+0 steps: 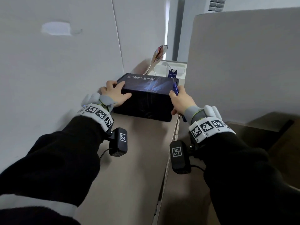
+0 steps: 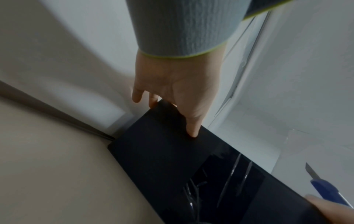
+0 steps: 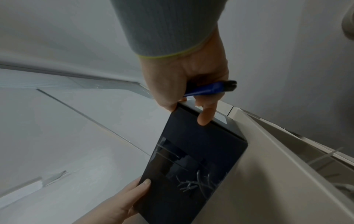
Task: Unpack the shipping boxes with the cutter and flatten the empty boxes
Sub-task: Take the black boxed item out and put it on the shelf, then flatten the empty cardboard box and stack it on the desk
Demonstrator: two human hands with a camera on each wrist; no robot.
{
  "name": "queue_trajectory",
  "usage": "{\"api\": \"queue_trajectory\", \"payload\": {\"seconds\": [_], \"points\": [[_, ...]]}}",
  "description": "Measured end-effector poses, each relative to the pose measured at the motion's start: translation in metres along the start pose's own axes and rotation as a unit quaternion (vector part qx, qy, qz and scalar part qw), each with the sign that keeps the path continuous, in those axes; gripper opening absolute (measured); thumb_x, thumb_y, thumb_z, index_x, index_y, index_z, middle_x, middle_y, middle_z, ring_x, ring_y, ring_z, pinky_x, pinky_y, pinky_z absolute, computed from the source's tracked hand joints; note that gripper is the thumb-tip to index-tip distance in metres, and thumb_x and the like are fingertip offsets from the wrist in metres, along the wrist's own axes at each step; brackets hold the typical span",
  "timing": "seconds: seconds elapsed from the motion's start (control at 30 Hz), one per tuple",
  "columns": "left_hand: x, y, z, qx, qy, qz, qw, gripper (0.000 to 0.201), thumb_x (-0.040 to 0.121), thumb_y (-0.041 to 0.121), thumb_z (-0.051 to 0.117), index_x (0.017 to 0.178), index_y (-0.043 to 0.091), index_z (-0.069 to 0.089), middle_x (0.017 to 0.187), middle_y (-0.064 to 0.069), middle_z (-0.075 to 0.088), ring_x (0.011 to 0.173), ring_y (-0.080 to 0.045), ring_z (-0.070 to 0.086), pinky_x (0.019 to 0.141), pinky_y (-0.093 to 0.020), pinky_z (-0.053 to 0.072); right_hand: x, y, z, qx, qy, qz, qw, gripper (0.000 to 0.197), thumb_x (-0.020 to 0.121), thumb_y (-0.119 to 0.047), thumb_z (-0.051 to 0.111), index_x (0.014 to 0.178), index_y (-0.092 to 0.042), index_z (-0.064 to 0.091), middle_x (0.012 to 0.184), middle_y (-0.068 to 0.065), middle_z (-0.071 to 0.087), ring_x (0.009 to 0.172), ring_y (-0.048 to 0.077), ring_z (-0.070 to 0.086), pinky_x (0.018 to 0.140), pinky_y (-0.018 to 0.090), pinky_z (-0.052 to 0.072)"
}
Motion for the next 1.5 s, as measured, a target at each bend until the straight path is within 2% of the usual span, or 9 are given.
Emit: {"api": "queue_trajectory", "payload": {"seconds": [0.3, 0.4, 0.43, 0.5, 0.6, 0.9, 1.13, 1.3, 1.5], "points": [[-0.006, 0.004, -0.001, 0.028, -0.011, -0.005, 1.000, 0.063, 0.092, 0.052, 0.046, 0.148, 0.034, 0.026, 0.152, -0.003, 0.020, 0.130, -0.042, 0.032, 0.113, -0.041, 0.021, -0.002, -0.002, 0.001, 0.004, -0.008, 0.010, 1.000, 0.042, 0.100, -0.033, 0.030, 0.141, -0.024, 0.029, 0.078, 0.002, 0.052, 0.057, 0.027, 0.063, 0.047, 0.027, 0.043], [-0.010, 0.009, -0.009, 0.069, -0.032, -0.002, 0.997, 0.063, 0.094, 0.055, 0.040, 0.150, 0.034, 0.020, 0.156, -0.004, 0.018, 0.137, -0.038, 0.025, 0.113, -0.040, 0.018, -0.005, -0.005, -0.001, -0.005, -0.021, 0.019, 1.000, 0.052, 0.101, -0.034, 0.032, 0.149, -0.028, 0.015, 0.098, 0.008, 0.057, 0.061, 0.031, 0.063, 0.042, 0.022, 0.047], [-0.014, 0.012, -0.011, 0.080, -0.038, 0.000, 0.996, 0.065, 0.094, 0.056, 0.038, 0.151, 0.035, 0.015, 0.158, -0.004, 0.014, 0.141, -0.036, 0.017, 0.115, -0.041, 0.014, -0.009, -0.004, -0.006, -0.003, -0.010, 0.015, 1.000, 0.054, 0.100, -0.034, 0.033, 0.150, -0.028, 0.013, 0.105, 0.012, 0.059, 0.069, 0.034, 0.064, 0.048, 0.025, 0.052], [-0.026, 0.022, -0.014, 0.083, -0.034, -0.003, 0.996, 0.070, 0.095, 0.058, 0.036, 0.152, 0.037, 0.002, 0.161, -0.002, 0.000, 0.145, -0.036, -0.001, 0.118, -0.048, 0.005, -0.013, 0.000, -0.025, -0.003, 0.056, -0.007, 0.998, 0.052, 0.100, -0.036, 0.034, 0.149, -0.029, 0.017, 0.113, 0.018, 0.061, 0.091, 0.040, 0.062, 0.078, 0.037, 0.053], [-0.050, 0.042, -0.015, 0.053, -0.024, -0.005, 0.998, 0.073, 0.097, 0.052, 0.037, 0.152, 0.035, -0.007, 0.160, 0.000, -0.015, 0.144, -0.035, -0.018, 0.117, -0.053, 0.001, -0.023, 0.011, -0.047, 0.023, 0.113, -0.027, 0.993, 0.047, 0.098, -0.040, 0.034, 0.143, -0.029, 0.031, 0.113, 0.016, 0.062, 0.098, 0.040, 0.060, 0.089, 0.044, 0.050], [-0.127, 0.187, -0.007, 0.011, 0.000, 0.123, 0.992, 0.069, 0.095, 0.047, 0.044, 0.152, 0.035, 0.006, 0.159, -0.005, -0.018, 0.144, -0.035, -0.019, 0.114, -0.058, 0.000, -0.081, 0.083, -0.115, -0.065, 0.069, 0.005, 0.995, 0.040, 0.097, -0.042, 0.035, 0.121, -0.014, 0.050, 0.105, 0.015, 0.065, 0.091, 0.038, 0.065, 0.087, 0.045, 0.052], [-0.229, 0.305, 0.065, 0.030, -0.133, 0.227, 0.964, 0.057, 0.096, 0.049, 0.041, 0.149, 0.038, 0.020, 0.158, -0.003, -0.022, 0.142, -0.036, -0.026, 0.114, -0.058, -0.009, -0.153, 0.192, -0.225, -0.111, 0.071, 0.084, 0.988, 0.037, 0.096, -0.041, 0.039, 0.113, -0.011, 0.055, 0.104, 0.012, 0.068, 0.090, 0.033, 0.066, 0.085, 0.040, 0.052], [-0.322, 0.353, 0.132, 0.040, -0.226, 0.255, 0.939, 0.062, 0.092, 0.055, 0.047, 0.148, 0.037, 0.026, 0.160, -0.004, -0.012, 0.143, -0.035, -0.022, 0.113, -0.059, -0.007, -0.221, 0.253, -0.282, -0.082, 0.109, 0.076, 0.988, 0.032, 0.099, -0.035, 0.040, 0.120, -0.015, 0.052, 0.097, 0.008, 0.069, 0.085, 0.027, 0.065, 0.080, 0.039, 0.054], [-0.408, 0.370, 0.180, 0.121, -0.264, 0.332, 0.898, 0.065, 0.083, 0.061, 0.057, 0.142, 0.040, 0.038, 0.159, -0.007, -0.016, 0.145, -0.035, -0.016, 0.115, -0.058, -0.005, -0.263, 0.303, -0.301, -0.101, 0.086, 0.078, 0.988, 0.024, 0.096, -0.033, 0.041, 0.103, -0.018, 0.058, 0.093, 0.006, 0.070, 0.085, 0.026, 0.063, 0.079, 0.037, 0.052]]}}
Point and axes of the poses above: each hand's wrist, its own x-axis towards the middle knuckle, its own z-axis out of the palm, y = z × x, the point moved 2 cm from there along x, towards the middle knuckle
